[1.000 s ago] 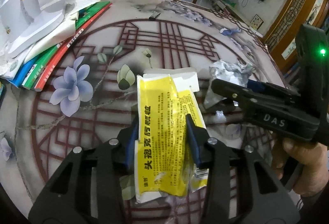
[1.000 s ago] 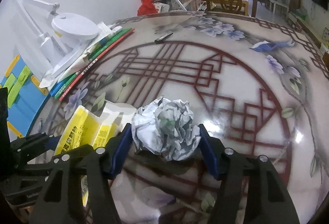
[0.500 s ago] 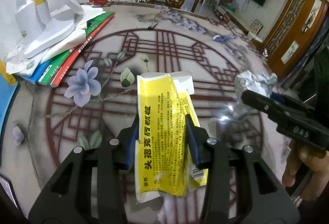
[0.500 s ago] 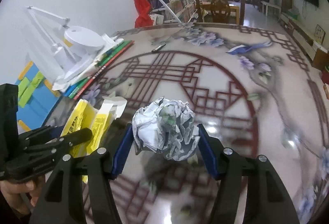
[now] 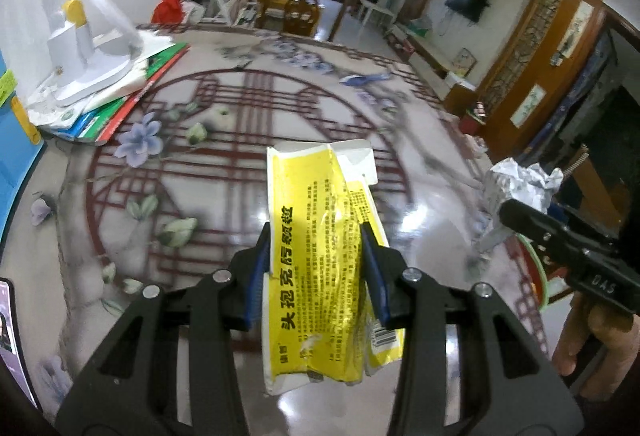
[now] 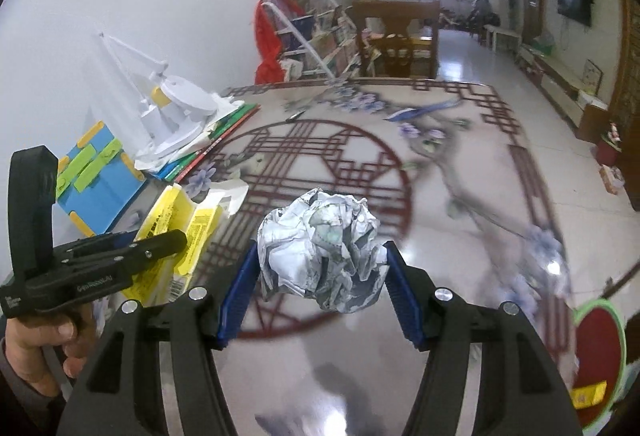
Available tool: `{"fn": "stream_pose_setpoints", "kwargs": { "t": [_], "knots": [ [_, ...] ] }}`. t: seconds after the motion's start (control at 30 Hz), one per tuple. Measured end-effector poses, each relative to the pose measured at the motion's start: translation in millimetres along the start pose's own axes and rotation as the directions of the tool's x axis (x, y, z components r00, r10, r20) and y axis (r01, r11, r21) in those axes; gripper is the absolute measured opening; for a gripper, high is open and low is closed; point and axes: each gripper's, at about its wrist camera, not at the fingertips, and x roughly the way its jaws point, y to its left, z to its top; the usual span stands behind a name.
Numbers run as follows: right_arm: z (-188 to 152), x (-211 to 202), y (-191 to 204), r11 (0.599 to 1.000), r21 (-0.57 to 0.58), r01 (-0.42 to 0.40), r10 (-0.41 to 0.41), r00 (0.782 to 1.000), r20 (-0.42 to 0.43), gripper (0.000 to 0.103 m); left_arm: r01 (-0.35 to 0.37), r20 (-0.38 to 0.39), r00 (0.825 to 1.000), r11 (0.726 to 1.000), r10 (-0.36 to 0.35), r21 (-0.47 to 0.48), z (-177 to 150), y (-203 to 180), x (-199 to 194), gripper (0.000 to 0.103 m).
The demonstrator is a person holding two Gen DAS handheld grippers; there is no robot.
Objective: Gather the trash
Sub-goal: 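Carry the sachet and foil over the red bin with both tools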
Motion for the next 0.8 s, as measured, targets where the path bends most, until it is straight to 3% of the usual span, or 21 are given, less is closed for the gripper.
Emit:
{"fn": "stream_pose_setpoints", "kwargs": {
  "t": [0.4,0.6,0.8],
  "knots": [
    [-34.5,-83.9,-92.8,0.981,0.137,0.137,-0.146,0.988,0.058,0.059,0.144,-0.016,0.989,0.973,-0.144,0.182,2.9,-124.0,3.8,0.040],
    [-50.5,-125.1,-152.9,0.953,0.219,0.209,-0.231,0.970,0.076,0.059,0.217,-0.060,0.976,0.943,-0.209,0.250,2.0,-191.0,27.1,0.040],
    [-72.9,-160.8,-217.6,0.908,0.314,0.277,-0.313,0.947,0.073,0.059,0.304,-0.119,0.953,0.891,-0.280,0.336,-4.1,-268.7,53.0,0.040]
  ]
}}
